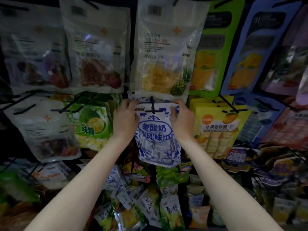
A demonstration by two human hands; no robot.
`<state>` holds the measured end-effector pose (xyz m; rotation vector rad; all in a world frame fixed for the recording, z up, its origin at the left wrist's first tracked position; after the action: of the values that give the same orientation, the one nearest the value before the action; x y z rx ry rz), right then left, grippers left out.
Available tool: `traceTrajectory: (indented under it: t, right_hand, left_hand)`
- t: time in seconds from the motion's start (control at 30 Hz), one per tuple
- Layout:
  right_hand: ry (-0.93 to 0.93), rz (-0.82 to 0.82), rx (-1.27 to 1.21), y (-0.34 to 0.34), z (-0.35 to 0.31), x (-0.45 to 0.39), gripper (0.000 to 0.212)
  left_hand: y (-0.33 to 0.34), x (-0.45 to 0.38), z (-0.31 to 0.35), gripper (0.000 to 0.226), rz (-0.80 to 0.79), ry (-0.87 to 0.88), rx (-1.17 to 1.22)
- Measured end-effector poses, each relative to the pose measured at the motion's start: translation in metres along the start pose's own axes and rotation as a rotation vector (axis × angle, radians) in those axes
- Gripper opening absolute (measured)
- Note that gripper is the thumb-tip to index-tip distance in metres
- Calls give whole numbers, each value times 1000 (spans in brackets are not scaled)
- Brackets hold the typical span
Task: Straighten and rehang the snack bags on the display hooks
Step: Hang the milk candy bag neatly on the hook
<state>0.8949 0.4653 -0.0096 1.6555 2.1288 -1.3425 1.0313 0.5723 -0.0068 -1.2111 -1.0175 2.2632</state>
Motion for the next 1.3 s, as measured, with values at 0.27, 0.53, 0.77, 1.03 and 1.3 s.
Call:
traceTrajectory:
  t: [0.27,0.53,0.77,1.03,1.3]
  right_hand:
    - [-130,278,-14,17,-5,54,28]
    - [-126,-452,-77,111,-18,153,29]
    - [-48,-1116,103,225,-51,162,55]
    - [105,-998,198,275,-35,192,39]
    - [-38,-1048,46,210,-65,199,20]
  left_hand:
    - [5,100,-82,57,-159,261,-68]
    - [12,158,-173,52,-462,45,-224]
    - [19,197,-228,64,-717,-57,-105]
    - [8,195,-242,63,-759,-83,-53]
    - [-26,201,-255,51,-549,-125,64]
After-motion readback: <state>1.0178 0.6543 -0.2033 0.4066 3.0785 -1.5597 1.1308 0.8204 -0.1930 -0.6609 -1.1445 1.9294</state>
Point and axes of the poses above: each hand's wrist, its own x-axis away from the middle knuckle, its own y-axis out of the palm, z = x × y, the point moved 2 cm from there along -x, towards the middle knuckle, and after that the axes turned 4 degrees about -y, right-handed, at the moved point
